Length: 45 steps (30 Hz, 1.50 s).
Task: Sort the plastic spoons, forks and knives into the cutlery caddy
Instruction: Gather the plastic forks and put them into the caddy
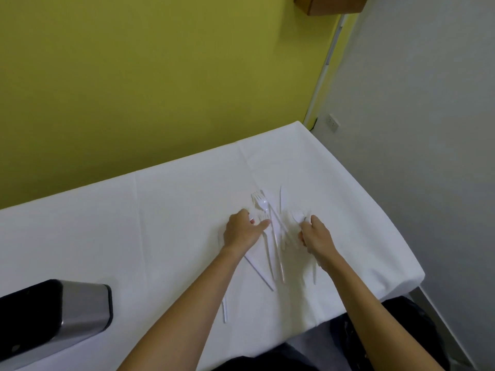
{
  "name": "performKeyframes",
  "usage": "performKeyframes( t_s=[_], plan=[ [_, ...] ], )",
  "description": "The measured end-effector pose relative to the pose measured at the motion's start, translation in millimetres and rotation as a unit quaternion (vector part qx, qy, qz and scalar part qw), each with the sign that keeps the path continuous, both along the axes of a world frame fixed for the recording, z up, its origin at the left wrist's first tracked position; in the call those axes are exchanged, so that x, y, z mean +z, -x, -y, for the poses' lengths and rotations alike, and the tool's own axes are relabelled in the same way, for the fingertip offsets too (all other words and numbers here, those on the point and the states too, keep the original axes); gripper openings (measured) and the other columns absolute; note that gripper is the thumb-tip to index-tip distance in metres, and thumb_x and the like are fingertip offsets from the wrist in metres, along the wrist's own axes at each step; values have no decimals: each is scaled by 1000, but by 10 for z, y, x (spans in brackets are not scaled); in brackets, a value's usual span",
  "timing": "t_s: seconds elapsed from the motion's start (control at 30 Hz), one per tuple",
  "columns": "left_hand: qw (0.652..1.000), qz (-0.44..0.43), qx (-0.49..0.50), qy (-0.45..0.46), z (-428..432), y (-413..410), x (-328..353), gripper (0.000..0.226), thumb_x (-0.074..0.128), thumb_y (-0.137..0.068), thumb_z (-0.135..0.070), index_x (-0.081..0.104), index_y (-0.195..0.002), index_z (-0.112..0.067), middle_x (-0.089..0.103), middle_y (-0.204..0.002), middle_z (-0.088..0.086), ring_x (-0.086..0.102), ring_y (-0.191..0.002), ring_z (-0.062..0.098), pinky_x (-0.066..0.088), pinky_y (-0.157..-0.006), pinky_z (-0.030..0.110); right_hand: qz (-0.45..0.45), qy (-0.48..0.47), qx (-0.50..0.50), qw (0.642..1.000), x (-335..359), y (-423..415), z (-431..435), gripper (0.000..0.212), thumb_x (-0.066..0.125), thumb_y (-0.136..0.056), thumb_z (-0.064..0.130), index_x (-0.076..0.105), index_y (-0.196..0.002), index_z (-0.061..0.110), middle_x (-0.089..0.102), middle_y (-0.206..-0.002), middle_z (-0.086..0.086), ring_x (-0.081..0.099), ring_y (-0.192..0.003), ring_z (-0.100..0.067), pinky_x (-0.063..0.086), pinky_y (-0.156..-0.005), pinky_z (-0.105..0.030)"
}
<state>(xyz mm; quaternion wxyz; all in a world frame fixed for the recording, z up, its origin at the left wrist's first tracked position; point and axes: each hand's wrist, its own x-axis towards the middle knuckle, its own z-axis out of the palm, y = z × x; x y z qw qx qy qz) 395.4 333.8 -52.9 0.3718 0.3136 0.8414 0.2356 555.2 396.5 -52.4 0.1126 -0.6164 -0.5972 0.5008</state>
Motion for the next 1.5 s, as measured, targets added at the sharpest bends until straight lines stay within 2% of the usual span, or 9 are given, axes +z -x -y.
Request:
performKeyframes(
  t_s=[0.1, 0.2, 0.33, 0.53, 0.73, 0.9, 1.17, 1.37, 1.5],
  plan=[
    [997, -72, -42, 0, -60, -99, -52, 55, 69, -82, -46, 51, -118, -8, 58, -120, 7, 57, -112, 27, 42, -79, 31, -49, 9, -37, 998, 5, -65, -32, 23, 36, -100, 27, 43, -90, 8, 50, -72, -7, 48, -59, -19, 46, -60, -35],
    [996, -70, -48, -13, -103, -105, -85, 33, 70, -83, -38, 55, -95, -11, 60, -104, 7, 58, -95, 25, 40, -71, 29, -77, 18, -35, 996, 3, -87, -91, 17, 38, -100, 27, 43, -92, 13, 49, -77, -4, 45, -61, -16, 43, -62, -34],
    [1000, -19, -11, -17, -73, -6, -83, 35, 62, -87, -30, 38, -66, -18, 49, -71, -6, 51, -72, 20, 33, -56, 27, -24, -24, 17, 999, 32, 46, -189, 15, 54, -93, 28, 56, -103, 17, 55, -87, 7, 52, -78, -13, 44, -74, -31],
    [989, 73, 102, -82, 123, 345, 70, 23, 48, -95, -25, 38, -75, -18, 48, -68, -1, 50, -52, 18, 37, -53, 28, 60, -127, 132, 981, 37, 663, -222, 24, 56, -88, 25, 51, -67, 14, 52, -64, 1, 50, -63, -18, 38, -58, -29],
    [952, 188, 200, -134, 401, 727, 248, 15, 47, -94, -17, 61, -87, -18, 46, -71, 5, 37, -54, 14, 25, -43, 20, 217, -172, 202, 939, -2, 952, -204, 40, 60, -88, 39, 48, -109, 6, 59, -104, -11, 61, -96, -32, 46, -74, -36],
    [942, 208, 218, -150, 591, 841, 311, 24, 48, -97, -28, 50, -76, -16, 45, -64, 0, 42, -51, 13, 31, -42, 18, 229, -224, 218, 922, 6, 943, -226, 16, 44, -95, 21, 52, -91, 8, 58, -100, -11, 59, -91, -32, 44, -71, -34],
    [930, 233, 214, -188, 591, 908, 349, 29, 35, -103, -30, 46, -80, -17, 55, -66, 0, 57, -66, 16, 42, -73, 31, 7, -179, 127, 976, 172, 924, -271, 29, 37, -100, 28, 44, -81, 7, 64, -71, -1, 55, -67, -22, 40, -60, -33],
    [951, 202, 155, -173, 515, 820, 401, 37, 34, -102, -38, 52, -75, -21, 50, -77, -2, 47, -72, 13, 35, -67, 26, -196, 25, 54, 979, 273, 814, -156, 16, 41, -101, 24, 50, -93, 14, 44, -68, -3, 44, -57, -16, 49, -58, -31],
    [949, 236, 130, -164, 526, 774, 438, 33, 34, -102, -40, 53, -83, -22, 45, -74, -3, 49, -64, 12, 41, -59, 19, -240, 152, 71, 956, 248, 715, 16, 19, 50, -98, 17, 44, -81, 14, 33, -65, 0, 33, -50, -8, 35, -46, -20]
  ],
)
